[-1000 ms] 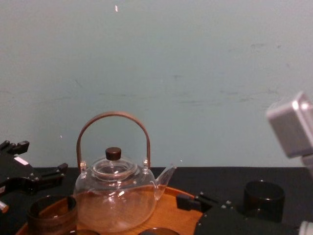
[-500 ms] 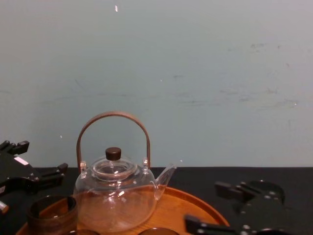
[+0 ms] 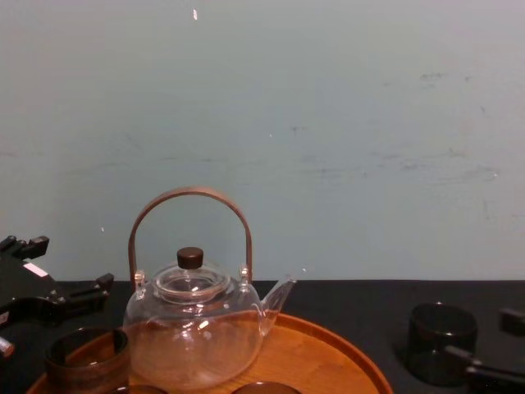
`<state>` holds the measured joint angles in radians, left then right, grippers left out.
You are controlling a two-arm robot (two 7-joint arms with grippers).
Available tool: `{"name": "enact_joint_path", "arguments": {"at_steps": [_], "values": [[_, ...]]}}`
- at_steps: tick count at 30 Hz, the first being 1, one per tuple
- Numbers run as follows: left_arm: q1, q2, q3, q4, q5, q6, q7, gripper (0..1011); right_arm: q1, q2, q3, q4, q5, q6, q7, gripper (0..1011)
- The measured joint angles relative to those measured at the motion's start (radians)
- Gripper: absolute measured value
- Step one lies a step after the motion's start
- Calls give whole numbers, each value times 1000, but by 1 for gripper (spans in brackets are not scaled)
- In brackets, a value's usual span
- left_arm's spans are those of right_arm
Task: Pick up the glass from the table and place it on the tray.
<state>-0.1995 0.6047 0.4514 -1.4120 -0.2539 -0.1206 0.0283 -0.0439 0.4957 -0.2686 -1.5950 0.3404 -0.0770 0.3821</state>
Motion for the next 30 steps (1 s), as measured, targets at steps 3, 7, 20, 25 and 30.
{"name": "enact_joint_path", "arguments": {"at_steps": [3, 7, 20, 25, 30], "values": [[0, 0, 0, 0, 0, 0, 0, 1001, -16, 0, 31, 7, 5, 1, -15, 1002], [0, 0, 0, 0, 0, 0, 0, 1001, -20, -8, 59, 26, 10, 10, -30, 1002], [0, 0, 0, 0, 0, 0, 0, 1001, 85, -66, 62, 151, 3, 70, -25, 1002], [0, 0, 0, 0, 0, 0, 0, 1001, 147, -84, 44, 216, -8, 86, -13, 1002], [0, 0, 0, 0, 0, 0, 0, 1001, 214, -106, 19, 294, -30, 88, -5, 1002]]}}
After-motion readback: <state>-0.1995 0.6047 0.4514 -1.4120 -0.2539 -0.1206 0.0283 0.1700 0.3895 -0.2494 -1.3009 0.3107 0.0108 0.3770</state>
